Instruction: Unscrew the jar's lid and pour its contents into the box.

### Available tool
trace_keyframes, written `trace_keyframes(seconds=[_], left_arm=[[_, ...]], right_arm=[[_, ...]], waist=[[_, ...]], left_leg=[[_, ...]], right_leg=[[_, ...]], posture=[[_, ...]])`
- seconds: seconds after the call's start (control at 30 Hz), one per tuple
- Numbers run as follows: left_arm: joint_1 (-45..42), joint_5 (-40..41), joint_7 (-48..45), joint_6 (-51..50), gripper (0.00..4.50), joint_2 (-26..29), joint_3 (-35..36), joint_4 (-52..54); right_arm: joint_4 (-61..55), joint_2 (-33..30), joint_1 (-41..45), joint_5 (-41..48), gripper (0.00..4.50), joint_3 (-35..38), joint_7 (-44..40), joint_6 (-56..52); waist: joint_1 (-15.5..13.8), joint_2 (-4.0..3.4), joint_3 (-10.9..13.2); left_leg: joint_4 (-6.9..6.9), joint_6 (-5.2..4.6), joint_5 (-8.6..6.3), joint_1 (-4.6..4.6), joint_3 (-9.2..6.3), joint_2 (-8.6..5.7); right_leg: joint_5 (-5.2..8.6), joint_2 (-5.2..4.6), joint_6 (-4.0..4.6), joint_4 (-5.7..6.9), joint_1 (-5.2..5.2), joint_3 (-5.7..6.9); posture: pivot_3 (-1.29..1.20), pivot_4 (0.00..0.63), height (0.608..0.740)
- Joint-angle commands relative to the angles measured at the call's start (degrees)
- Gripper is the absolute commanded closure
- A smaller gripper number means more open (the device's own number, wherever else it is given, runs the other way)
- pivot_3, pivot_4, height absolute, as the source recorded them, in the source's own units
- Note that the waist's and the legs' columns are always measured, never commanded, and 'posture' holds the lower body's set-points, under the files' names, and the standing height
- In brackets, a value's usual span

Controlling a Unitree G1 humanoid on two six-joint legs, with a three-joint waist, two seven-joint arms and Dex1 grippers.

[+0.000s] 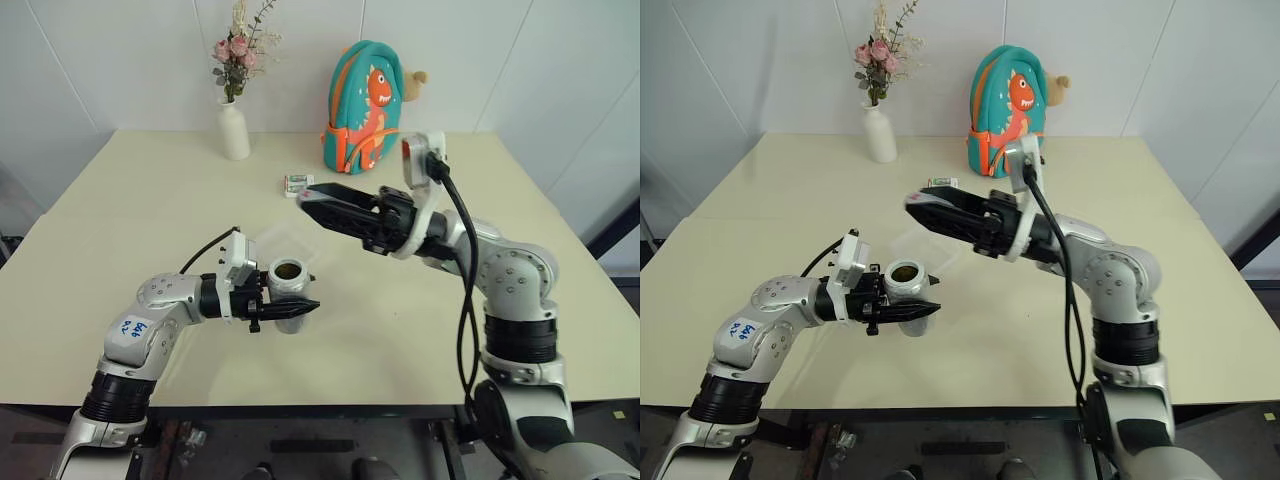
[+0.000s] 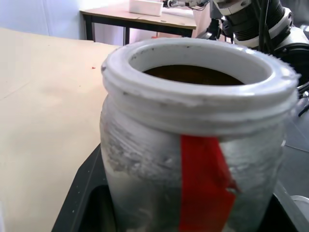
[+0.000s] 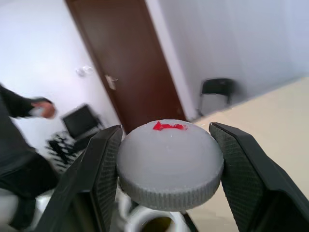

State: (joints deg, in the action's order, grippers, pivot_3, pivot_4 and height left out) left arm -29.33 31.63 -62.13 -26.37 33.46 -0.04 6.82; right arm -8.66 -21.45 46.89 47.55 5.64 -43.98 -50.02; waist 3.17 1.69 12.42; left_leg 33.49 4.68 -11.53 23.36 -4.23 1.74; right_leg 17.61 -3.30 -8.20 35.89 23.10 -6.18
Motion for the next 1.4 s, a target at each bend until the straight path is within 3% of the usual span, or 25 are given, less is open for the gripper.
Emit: trace_keyframes(seconds=[0.03, 0.2, 0.4, 0.57, 0.77, 1.1, 1.27, 1.4], left_arm=[[0.39, 0.90, 0.19, 0.90, 2.50, 1.06, 2.38, 2.30], [0.64, -0.24, 0.63, 3.40, 2.50, 1.97, 4.65, -0.35], [-1.73, -0.09, 0.55, 3.40, 2.50, 1.25, 4.26, -1.99], [-2.26, 1.21, 1.77, 2.00, 2.50, 0.30, 4.68, -1.48], [-3.83, 1.39, 4.72, 1.84, 2.50, -0.38, 6.40, -2.46], [-13.44, -4.51, 11.28, 2.14, 2.50, 2.86, 8.22, -15.22], [-23.57, -17.78, 15.07, 12.79, 2.50, 4.37, 2.63, -34.08], [-29.25, -23.01, 16.40, 18.65, 2.50, 3.16, 0.34, -44.02]], right_arm=[[-0.04, -2.08, -3.60, -8.81, 1.92, -0.64, 0.32, 11.49], [13.08, -2.88, -12.47, -24.94, 1.92, -1.17, 3.02, 34.99], [28.83, -1.80, -13.94, -31.44, 1.92, -2.69, 2.11, 45.20], [35.15, -0.63, -13.49, -32.69, 1.92, -2.19, 2.22, 48.03], [35.49, -0.56, -11.37, -28.89, 0.01, 1.23, 1.77, 43.84], [10.95, -7.11, -8.86, -23.62, 0.01, -3.69, -6.80, 29.79], [7.63, -10.04, -4.01, -24.58, 0.01, -7.46, -9.37, 24.18], [4.31, -11.98, -3.49, -23.76, 0.01, -8.85, -13.09, 22.56]], waist=[[0.14, 0.00, 0.00], [0.05, 0.03, -0.02], [0.41, 0.02, -0.01], [0.40, 0.02, -0.01], [0.35, 0.02, -0.01], [0.32, 0.01, -0.01], [0.05, 0.01, -0.01], [-0.09, 0.01, 0.00]], left_leg=[[0.00, 0.00, 0.00, 0.05, 0.01, 0.00], [0.01, 0.00, 0.00, 0.09, 0.12, 0.00], [0.03, 0.00, 0.01, 0.03, 0.28, 0.00], [0.08, 0.01, 0.01, 0.05, 0.29, -0.01], [0.15, 0.01, 0.01, 0.04, 0.28, -0.01], [0.34, 0.01, 0.01, 0.04, 0.24, -0.01], [0.39, 0.02, 0.02, 0.05, 0.24, -0.02], [0.36, -0.01, -0.01, 0.17, 0.24, -0.03]], right_leg=[[0.00, 0.00, 0.00, 0.01, 0.06, -0.01], [-0.01, 0.01, -0.01, 0.04, 0.18, -0.10], [-0.05, 0.02, -0.08, 0.13, 0.23, -0.27], [-0.05, 0.02, -0.09, 0.15, 0.23, -0.29], [-0.06, 0.02, -0.09, 0.26, 0.23, -0.29], [-0.06, 0.06, -0.12, 0.45, 0.23, -0.28], [-0.06, 0.06, -0.11, 0.45, 0.23, -0.26], [-0.05, 0.06, -0.15, 0.32, 0.27, -0.25]], posture=[[0.00, 0.150, 0.740], [0.00, 0.150, 0.740], [0.00, 0.150, 0.740], [0.00, 0.150, 0.740], [0.00, 0.150, 0.740], [0.00, 0.150, 0.740], [0.00, 0.150, 0.740], [0.00, 0.150, 0.740]])
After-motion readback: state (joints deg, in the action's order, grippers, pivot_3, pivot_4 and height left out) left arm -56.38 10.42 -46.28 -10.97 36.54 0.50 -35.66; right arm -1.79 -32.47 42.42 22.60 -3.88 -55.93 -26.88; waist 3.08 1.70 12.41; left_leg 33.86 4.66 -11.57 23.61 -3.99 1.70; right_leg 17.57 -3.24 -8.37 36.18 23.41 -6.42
